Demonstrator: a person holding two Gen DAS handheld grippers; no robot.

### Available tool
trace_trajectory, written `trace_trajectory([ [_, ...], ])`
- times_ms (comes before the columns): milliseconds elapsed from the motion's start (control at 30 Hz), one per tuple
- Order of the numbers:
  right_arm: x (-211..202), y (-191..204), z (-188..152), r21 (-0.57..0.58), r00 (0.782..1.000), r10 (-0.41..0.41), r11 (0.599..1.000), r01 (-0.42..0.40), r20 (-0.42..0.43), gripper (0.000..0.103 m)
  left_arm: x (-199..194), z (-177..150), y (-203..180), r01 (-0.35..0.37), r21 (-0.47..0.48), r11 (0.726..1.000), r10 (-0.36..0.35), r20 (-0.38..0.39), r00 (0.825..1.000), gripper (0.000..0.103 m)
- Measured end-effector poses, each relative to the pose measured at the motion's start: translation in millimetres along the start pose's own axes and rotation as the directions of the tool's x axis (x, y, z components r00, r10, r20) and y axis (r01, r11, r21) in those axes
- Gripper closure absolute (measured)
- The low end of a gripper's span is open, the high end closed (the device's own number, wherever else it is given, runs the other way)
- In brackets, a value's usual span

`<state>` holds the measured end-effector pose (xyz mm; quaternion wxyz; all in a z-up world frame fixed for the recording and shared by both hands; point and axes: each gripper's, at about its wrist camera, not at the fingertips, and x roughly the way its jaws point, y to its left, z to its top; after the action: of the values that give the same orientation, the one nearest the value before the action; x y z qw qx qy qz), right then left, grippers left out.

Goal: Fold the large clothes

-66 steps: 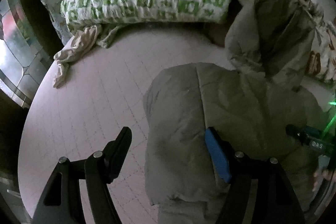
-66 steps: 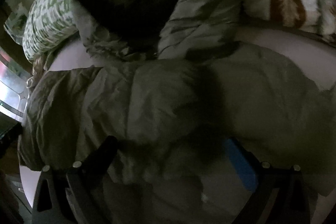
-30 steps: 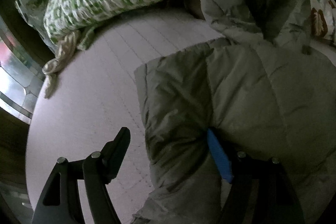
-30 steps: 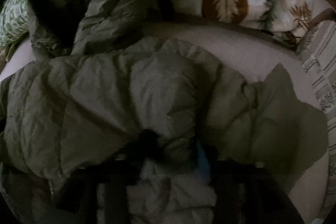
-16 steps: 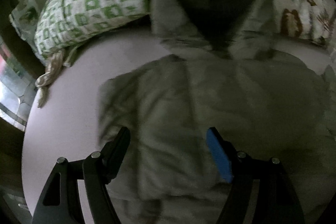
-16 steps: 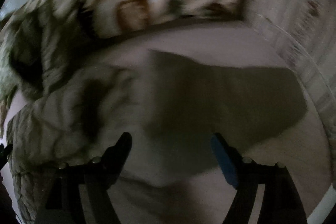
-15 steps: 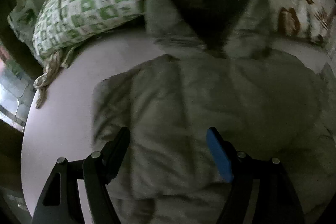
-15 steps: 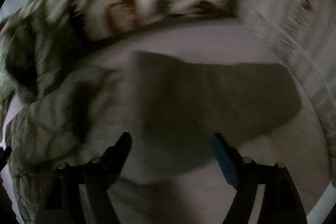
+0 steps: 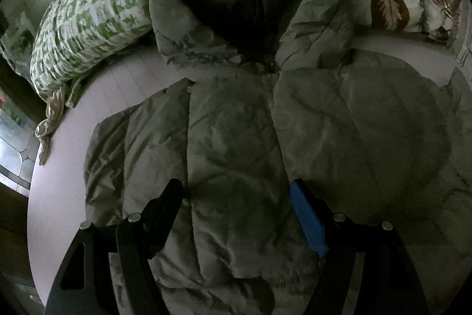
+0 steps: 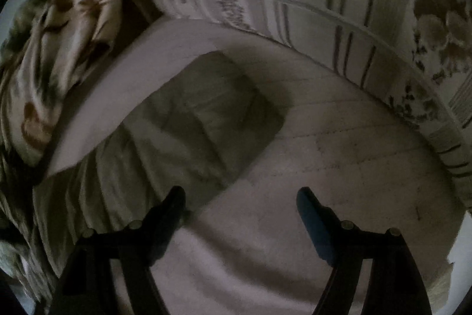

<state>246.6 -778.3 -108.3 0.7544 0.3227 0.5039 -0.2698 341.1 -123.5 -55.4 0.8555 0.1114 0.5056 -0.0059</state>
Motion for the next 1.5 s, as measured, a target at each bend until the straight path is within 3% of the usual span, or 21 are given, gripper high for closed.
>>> trace_trajectory([
  [167,29,-16,3,0.13,0.996,0.089,0.988,-0.085,-0.022,0.02,7,0,-1,-0.005,0.006,1.0,0.005,0.005,1.0,0.026],
  [300,36,0,12,0.122,0.997,0.078,0.989,-0.081,0.027,0.015,10,2,-1,-0.008,0.012,1.0,0.008,0.01,1.0,0.026],
  [400,42,15,18,0.081,0.99,0.133,0.987,-0.136,0.045,0.017,12,2,0,-0.002,0.007,1.0,0.002,0.014,1.0,0.025],
  [433,43,22,19,0.062,0.991,0.127,0.99,-0.13,0.042,0.02,11,2,1,0.001,0.005,1.0,-0.001,0.015,1.0,0.025],
  [500,38,32,19,0.018,0.993,0.104,0.994,-0.105,0.063,0.061,10,2,4,0.007,0.004,1.0,-0.007,0.017,1.0,0.025],
  [533,30,36,18,0.008,0.989,0.119,0.993,-0.12,0.087,0.073,8,1,6,0.012,0.002,1.0,-0.012,0.017,1.0,0.025],
  [667,-13,62,15,-0.114,0.973,0.125,0.988,-0.105,0.193,0.081,-2,-2,19,0.023,-0.013,1.0,-0.022,0.027,0.999,0.025],
  [767,-60,99,5,-0.257,0.944,0.183,0.96,-0.111,0.275,0.084,-13,-7,32,0.031,-0.029,0.999,-0.03,0.037,0.999,0.025],
  [933,-135,181,-35,-0.456,0.893,0.342,0.871,-0.183,0.293,0.084,-35,-15,63,0.027,-0.06,0.998,-0.023,0.061,0.998,0.025],
  [1067,-164,264,-90,-0.602,0.866,0.444,0.764,-0.231,0.231,0.084,-49,-24,95,0.027,-0.098,0.995,-0.019,0.073,0.997,0.025],
  [1300,-157,385,-205,-0.741,0.842,0.537,0.584,-0.331,0.047,0.084,-53,-49,153,-0.017,-0.137,0.99,0.029,0.084,0.996,0.025],
  [1433,-130,447,-281,-0.776,0.834,0.544,0.485,-0.403,-0.093,0.084,-50,-67,191,-0.023,-0.197,0.98,0.038,0.073,0.997,0.025],
  [1500,-115,465,-314,-0.774,0.83,0.535,0.455,-0.44,-0.158,0.085,-46,-74,205,-0.022,-0.227,0.974,0.037,0.065,0.997,0.025],
])
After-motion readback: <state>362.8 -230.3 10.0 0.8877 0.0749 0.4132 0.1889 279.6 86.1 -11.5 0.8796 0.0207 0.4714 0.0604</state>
